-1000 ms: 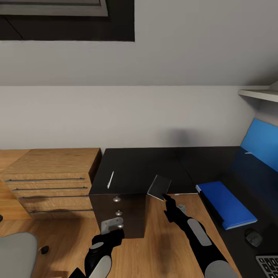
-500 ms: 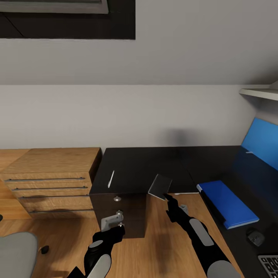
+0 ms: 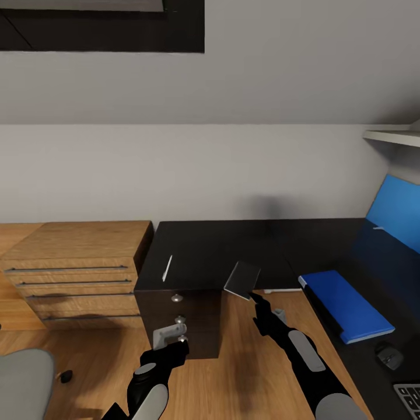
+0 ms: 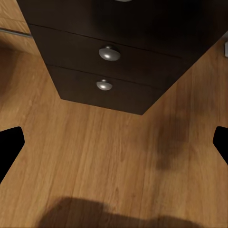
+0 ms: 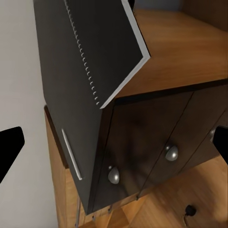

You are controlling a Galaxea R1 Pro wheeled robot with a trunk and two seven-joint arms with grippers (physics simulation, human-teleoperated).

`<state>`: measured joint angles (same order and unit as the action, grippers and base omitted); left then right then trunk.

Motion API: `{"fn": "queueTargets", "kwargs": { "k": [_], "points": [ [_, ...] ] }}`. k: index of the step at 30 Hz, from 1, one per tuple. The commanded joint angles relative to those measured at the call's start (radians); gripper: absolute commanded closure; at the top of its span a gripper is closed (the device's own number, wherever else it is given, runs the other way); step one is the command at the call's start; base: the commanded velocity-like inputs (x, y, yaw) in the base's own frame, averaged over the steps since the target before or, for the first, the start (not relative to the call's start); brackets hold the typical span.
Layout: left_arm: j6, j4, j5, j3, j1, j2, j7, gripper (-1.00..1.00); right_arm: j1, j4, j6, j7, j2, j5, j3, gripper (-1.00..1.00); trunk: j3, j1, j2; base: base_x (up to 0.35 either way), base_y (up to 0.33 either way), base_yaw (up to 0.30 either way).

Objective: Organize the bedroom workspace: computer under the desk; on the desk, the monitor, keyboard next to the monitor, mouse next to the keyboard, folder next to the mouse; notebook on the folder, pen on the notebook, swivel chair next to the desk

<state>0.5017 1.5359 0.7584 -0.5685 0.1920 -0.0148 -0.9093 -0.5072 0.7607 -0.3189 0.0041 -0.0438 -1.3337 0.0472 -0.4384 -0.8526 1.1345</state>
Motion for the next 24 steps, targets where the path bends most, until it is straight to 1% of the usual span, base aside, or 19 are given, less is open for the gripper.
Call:
{"fn": "queueTargets", "kwargs": {
  "k": [1, 15, 18, 20, 21, 24],
  "points": [
    [0.003, 0.001, 0.006, -0.002, 0.001, -0.001, -0.008, -1.0, -0.001, 0.0, -0.006, 0.0, 0.001, -0.004, 0.005, -1.0, -0.004, -0.004, 0.008, 0.0, 0.0, 0.0],
    [0.003, 0.0, 0.006, -0.002, 0.001, -0.001, -0.009, -1.0, -0.001, 0.0, -0.005, 0.0, 0.009, -0.004, 0.006, -1.0, -0.048, -0.058, 0.106, 0.0, 0.0, 0.0],
    [0.003, 0.0, 0.006, -0.002, 0.001, -0.001, -0.011, -1.0, -0.001, 0.0, -0.003, 0.0, 0.024, -0.004, 0.006, -1.0, -0.058, -0.069, 0.127, 0.0, 0.0, 0.0],
    [0.003, 0.0, 0.006, -0.002, 0.001, -0.001, -0.011, -1.0, -0.001, 0.0, 0.004, 0.0, 0.039, -0.004, 0.006, -1.0, -0.064, -0.077, 0.141, 0.0, 0.0, 0.0],
    [0.003, 0.0, 0.006, -0.002, 0.001, -0.001, -0.011, -1.0, -0.001, -0.001, 0.027, 0.0, 0.05, -0.003, 0.006, -1.0, -0.067, -0.081, 0.148, 0.0, 0.0, 0.0],
    [0.003, 0.0, 0.006, -0.002, 0.001, -0.001, -0.011, -1.0, -0.001, -0.002, 0.034, 0.003, 0.064, -0.002, 0.006, -1.0, -0.076, -0.092, 0.169, 0.0, 0.0, 0.0]
  ]
}}
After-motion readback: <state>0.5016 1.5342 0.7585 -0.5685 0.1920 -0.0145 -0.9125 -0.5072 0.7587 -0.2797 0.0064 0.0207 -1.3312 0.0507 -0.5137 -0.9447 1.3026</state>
